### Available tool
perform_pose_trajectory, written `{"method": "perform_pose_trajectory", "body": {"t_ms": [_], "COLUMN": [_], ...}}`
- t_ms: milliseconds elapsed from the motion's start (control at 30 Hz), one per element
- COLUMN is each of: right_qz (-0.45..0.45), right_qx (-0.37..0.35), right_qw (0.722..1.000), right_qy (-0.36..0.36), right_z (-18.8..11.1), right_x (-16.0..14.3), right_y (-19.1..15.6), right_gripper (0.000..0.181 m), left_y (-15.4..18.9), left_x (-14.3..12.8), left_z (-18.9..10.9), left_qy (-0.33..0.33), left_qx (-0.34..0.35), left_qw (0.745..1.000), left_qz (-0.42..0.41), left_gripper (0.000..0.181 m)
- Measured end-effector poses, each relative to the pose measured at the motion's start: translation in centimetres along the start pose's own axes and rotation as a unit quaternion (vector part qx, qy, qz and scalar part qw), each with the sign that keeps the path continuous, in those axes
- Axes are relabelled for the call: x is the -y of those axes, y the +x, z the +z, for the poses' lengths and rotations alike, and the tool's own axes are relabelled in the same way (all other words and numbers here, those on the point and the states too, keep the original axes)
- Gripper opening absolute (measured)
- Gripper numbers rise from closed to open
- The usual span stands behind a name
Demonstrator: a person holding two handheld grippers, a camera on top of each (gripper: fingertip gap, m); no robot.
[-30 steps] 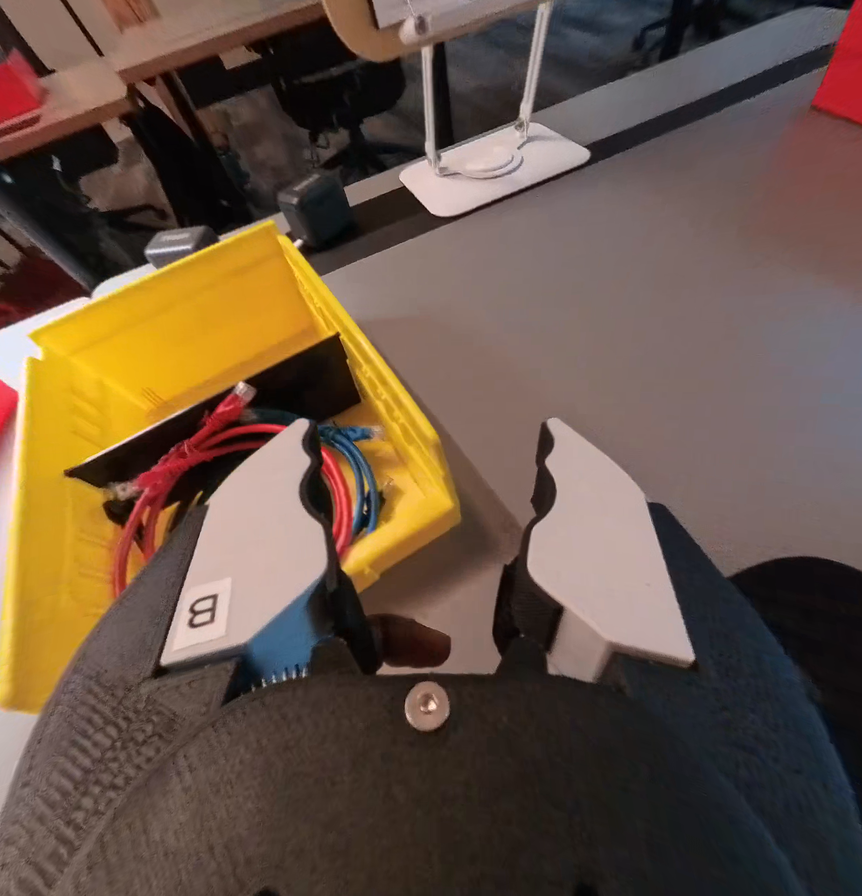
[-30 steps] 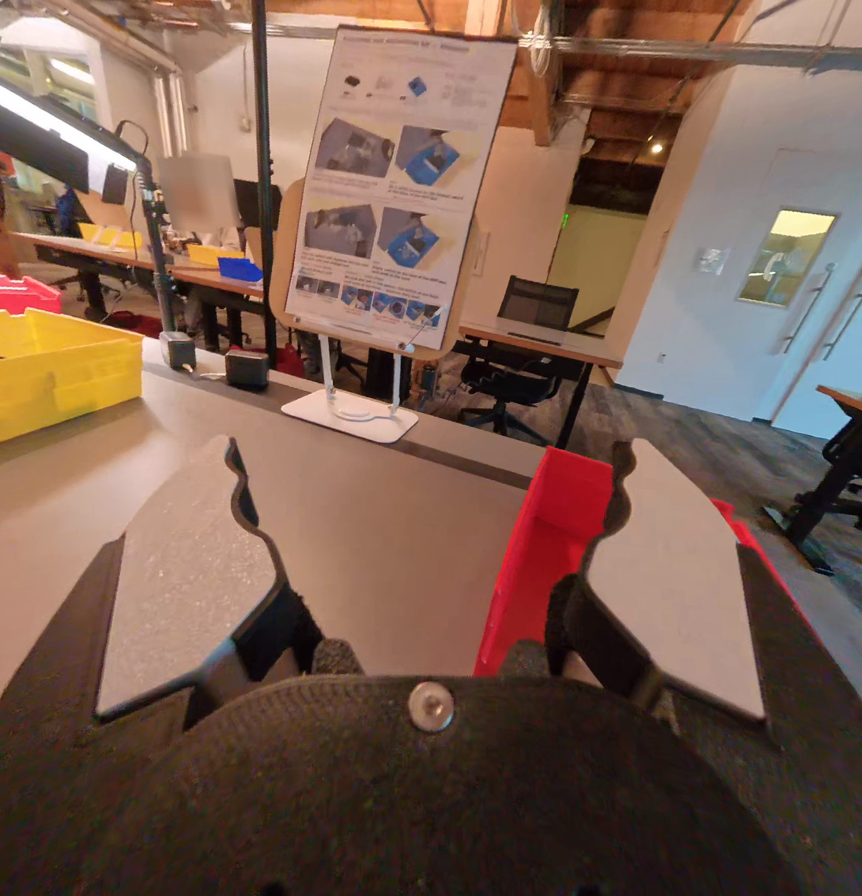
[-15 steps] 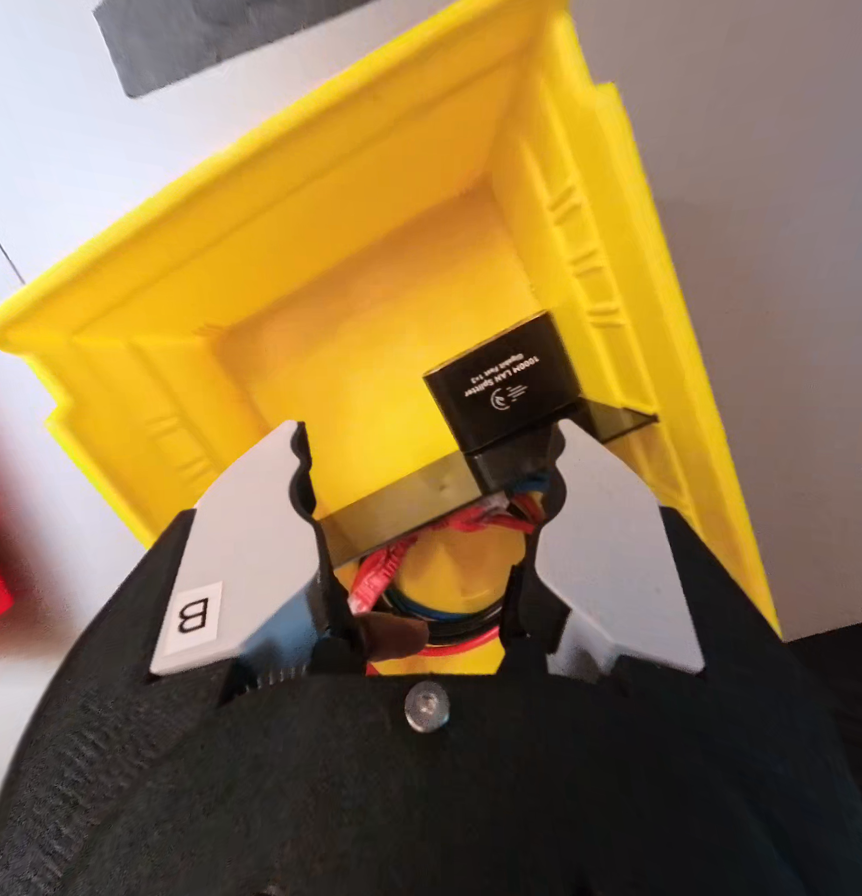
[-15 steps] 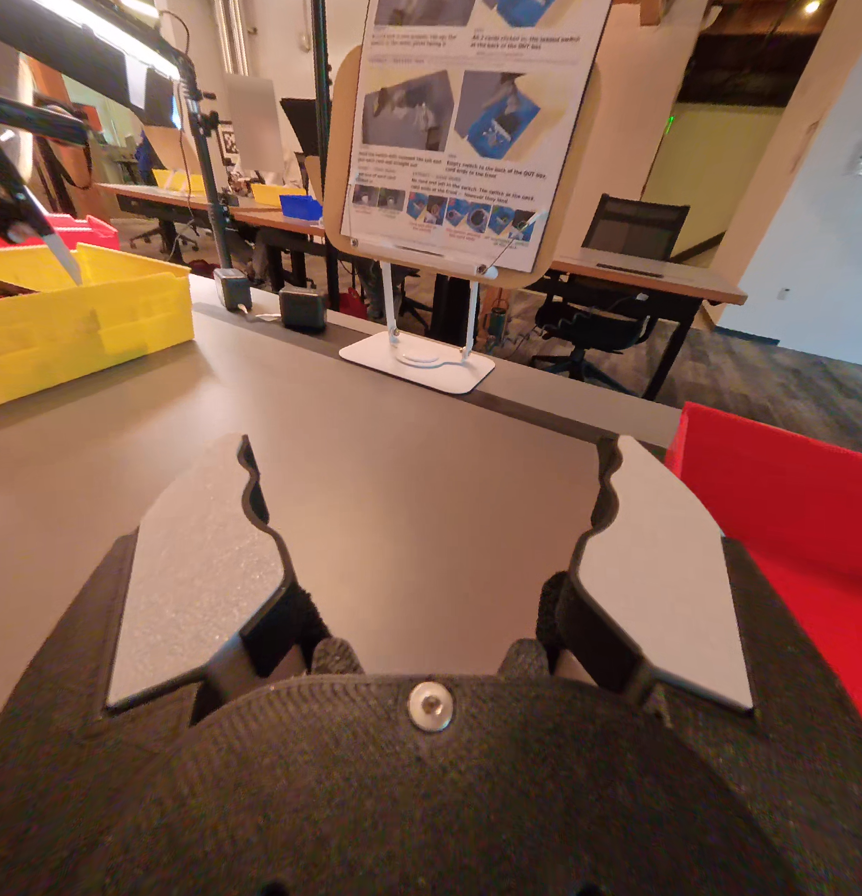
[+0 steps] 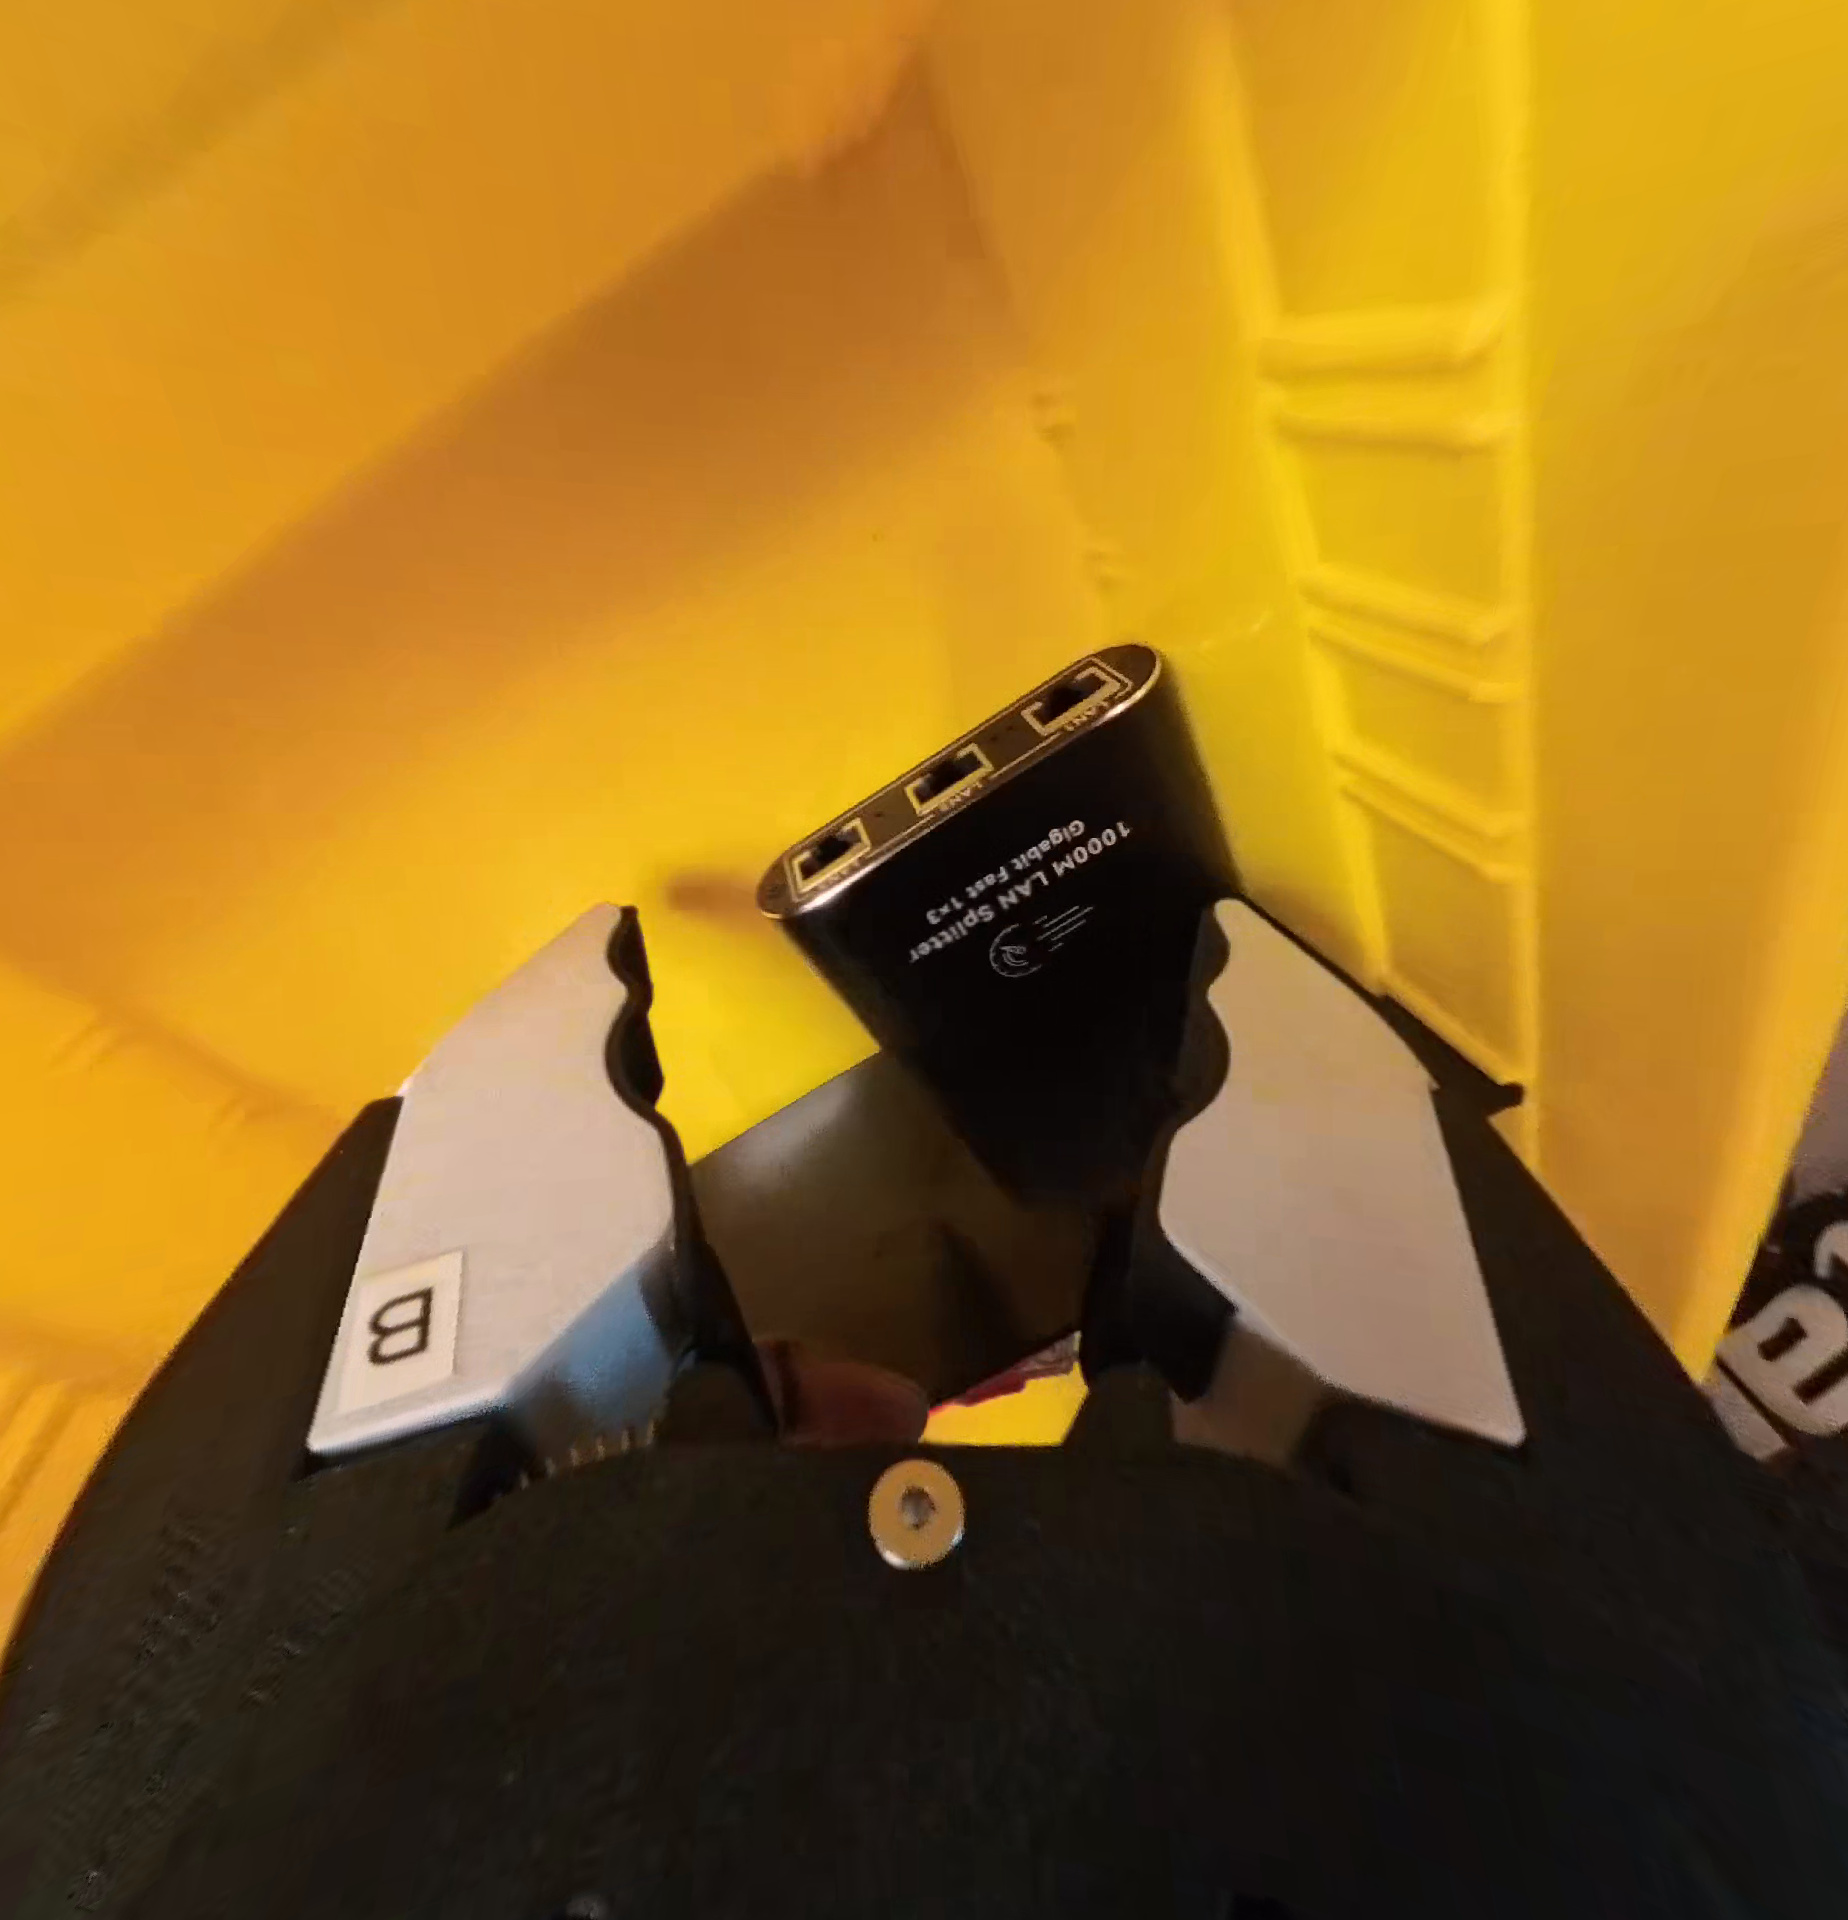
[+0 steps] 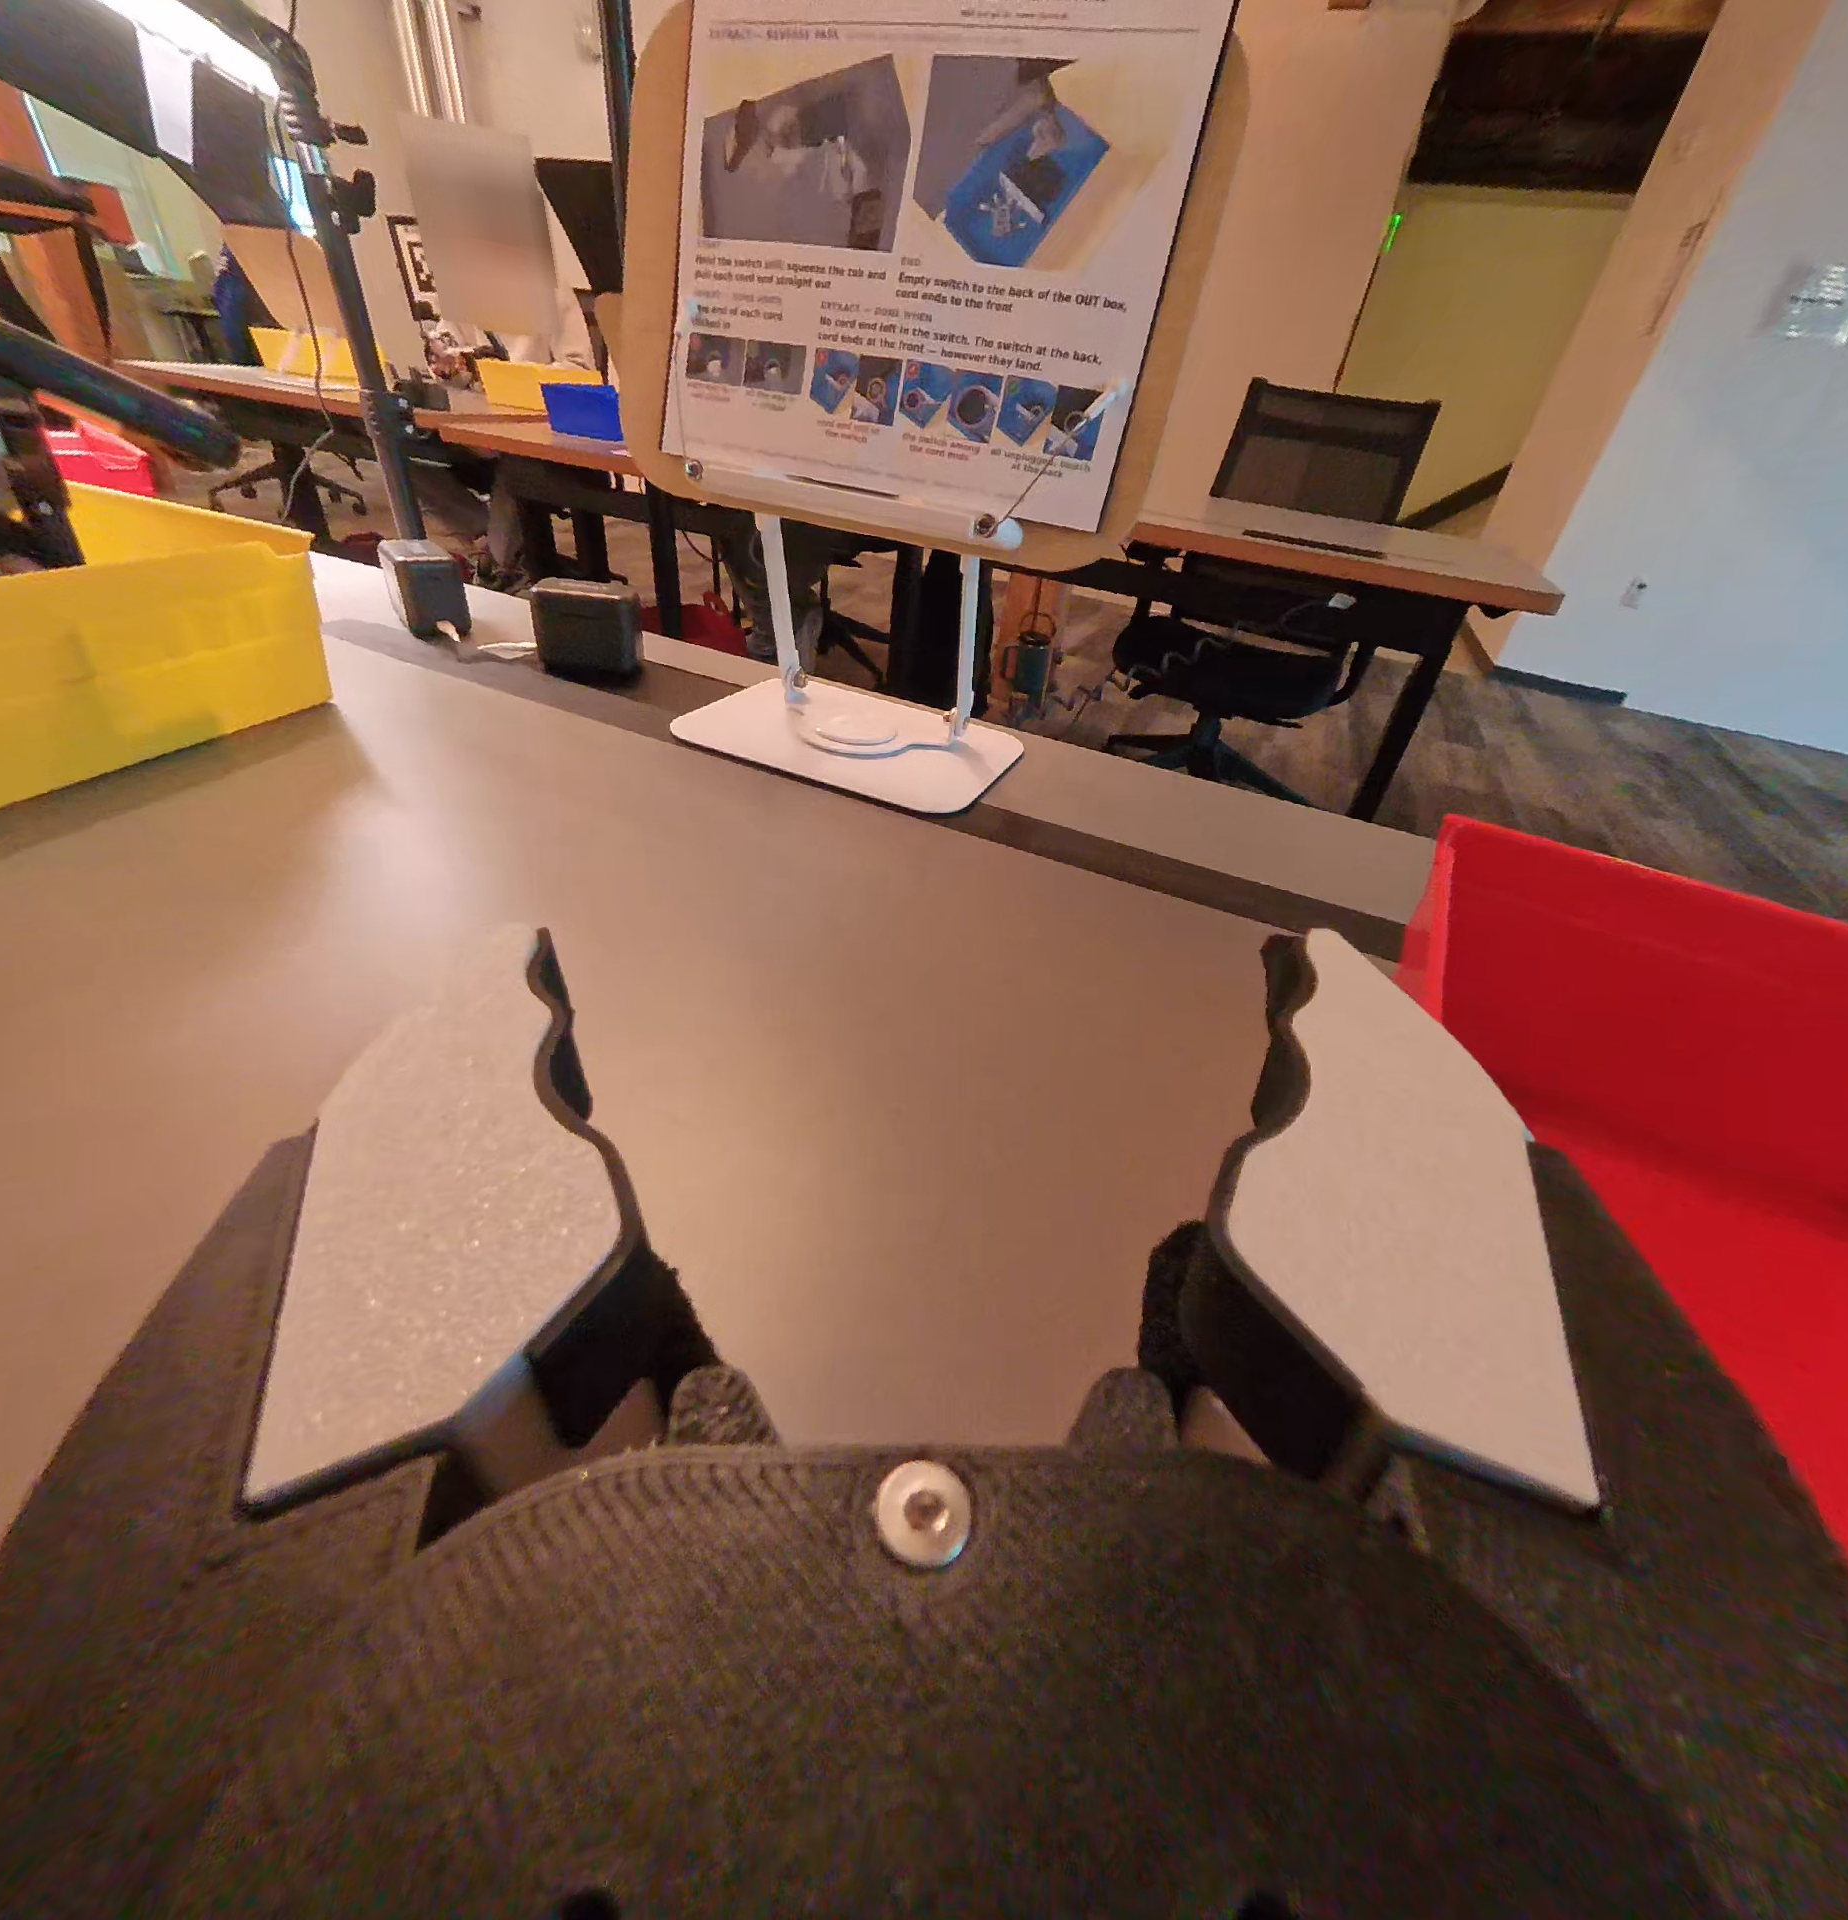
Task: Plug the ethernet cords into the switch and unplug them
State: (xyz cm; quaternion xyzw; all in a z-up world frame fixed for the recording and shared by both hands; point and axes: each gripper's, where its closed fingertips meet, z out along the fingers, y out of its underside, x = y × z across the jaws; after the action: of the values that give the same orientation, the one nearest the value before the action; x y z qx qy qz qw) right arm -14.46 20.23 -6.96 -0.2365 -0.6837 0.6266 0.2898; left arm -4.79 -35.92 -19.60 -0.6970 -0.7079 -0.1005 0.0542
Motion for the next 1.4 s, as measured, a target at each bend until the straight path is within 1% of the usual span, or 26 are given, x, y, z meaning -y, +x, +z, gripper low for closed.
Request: {"method": "perform_pose_trajectory", "body": {"t_ms": [67,167,200,300,333,367,433,467,533,567,667,733,767,800,833,867,900,933,967,1033,1067,1167,1200,1267,1333,1400], "right_qz": [-0.002,-0.005,-0.007,-0.018,-0.022,-0.025,-0.028,-0.028,-0.027,-0.027,-0.032,-0.040,-0.041,-0.040,-0.036,-0.033,-0.030,-0.031,-0.032,-0.036,-0.038,-0.040,-0.038,-0.035,-0.035,-0.037], "right_qx": [-0.005,-0.008,-0.010,-0.019,-0.021,-0.022,-0.021,-0.019,-0.015,-0.014,-0.015,-0.025,-0.028,-0.028,-0.027,-0.025,-0.024,-0.023,-0.023,-0.023,-0.024,-0.026,-0.025,-0.022,-0.020,-0.016], "right_qw": [1.000,1.000,1.000,1.000,1.000,0.999,0.999,0.999,1.000,1.000,0.999,0.999,0.999,0.999,0.999,0.999,0.999,0.999,0.999,0.999,0.999,0.999,0.999,0.999,0.999,0.999], "right_qy": [0.001,0.002,0.002,-0.002,-0.003,-0.003,-0.001,0.000,0.002,0.002,0.004,0.007,0.009,0.011,0.014,0.017,0.020,0.021,0.020,0.015,0.012,0.011,0.012,0.013,0.013,0.014], "right_z": [-0.1,-0.2,-0.2,-0.3,-0.4,-0.4,-0.4,-0.4,-0.4,-0.4,-0.6,-0.9,-1.0,-1.1,-1.1,-1.2,-1.2,-1.3,-1.3,-1.3,-1.3,-1.3,-1.4,-1.3,-1.3,-1.1], "right_x": [0.0,0.0,0.0,-0.2,-0.2,-0.2,-0.1,-0.1,-0.1,-0.1,0.0,0.0,0.1,0.1,0.2,0.3,0.4,0.4,0.3,0.1,0.0,-0.2,-0.3,-0.3,-0.3,-0.3], "right_y": [0.2,0.2,0.2,0.5,0.5,0.5,0.4,0.3,0.2,0.1,0.1,0.4,0.6,0.6,0.6,0.6,0.6,0.6,0.6,0.6,0.6,0.6,0.6,0.5,0.4,0.3], "right_gripper": [0.126,0.125,0.125,0.125,0.125,0.125,0.125,0.125,0.125,0.125,0.124,0.122,0.121,0.121,0.121,0.121,0.121,0.121,0.121,0.121,0.121,0.122,0.122,0.122,0.121,0.121], "left_y": [0.1,0.1,0.6,0.8,0.6,0.3,0.2,0.2,-0.4,-0.5,0.0,1.1,1.5,1.3,0.8,0.7,1.3,1.7,1.8,2.2,2.7,5.4,6.6,9.5,11.0,11.7], "left_x": [-0.6,-0.1,-0.1,0.0,0.1,0.3,1.3,1.3,0.1,0.0,0.7,0.7,0.6,0.2,-0.5,-1.4,-1.8,-1.6,-1.6,-2.9,-3.1,-6.2,-7.1,-8.5,-9.6,-10.6], "left_z": [0.9,0.8,0.8,0.5,0.1,-0.6,-3.0,-3.9,-4.3,-4.1,-3.5,-2.9,-2.4,-1.8,-1.0,-0.3,0.0,-0.1,-0.3,-0.1,-0.1,0.8,1.1,1.4,1.0,0.7], "left_qy": [-0.030,-0.022,-0.020,-0.007,0.006,0.028,0.104,0.125,0.106,0.107,0.124,0.116,0.103,0.080,0.049,0.019,0.009,0.028,0.046,0.049,0.070,0.083,0.099,0.166,0.243,0.286], "left_qx": [0.000,0.003,-0.008,-0.002,0.004,0.012,0.010,0.011,0.033,0.032,0.014,-0.016,-0.035,-0.032,-0.014,-0.009,-0.030,-0.045,-0.041,-0.029,-0.022,-0.005,0.003,0.018,0.085,0.136], "left_qw": [1.000,1.000,1.000,1.000,1.000,1.000,0.994,0.992,0.994,0.994,0.992,0.993,0.994,0.996,0.999,1.000,0.999,0.998,0.997,0.997,0.995,0.994,0.992,0.982,0.963,0.945], "left_qz": [-0.004,-0.013,-0.010,-0.007,-0.005,-0.003,0.001,0.007,0.010,0.005,0.011,0.018,0.013,0.009,0.015,0.021,0.019,0.019,0.034,0.057,0.063,0.072,0.076,0.085,0.085,0.084], "left_gripper": [0.102,0.097,0.085,0.074,0.066,0.053,0.029,0.025,0.026,0.027,0.027,0.027,0.028,0.029,0.033,0.042,0.043,0.044,0.044,0.043,0.042,0.039,0.038,0.031,0.017,0.008]}}
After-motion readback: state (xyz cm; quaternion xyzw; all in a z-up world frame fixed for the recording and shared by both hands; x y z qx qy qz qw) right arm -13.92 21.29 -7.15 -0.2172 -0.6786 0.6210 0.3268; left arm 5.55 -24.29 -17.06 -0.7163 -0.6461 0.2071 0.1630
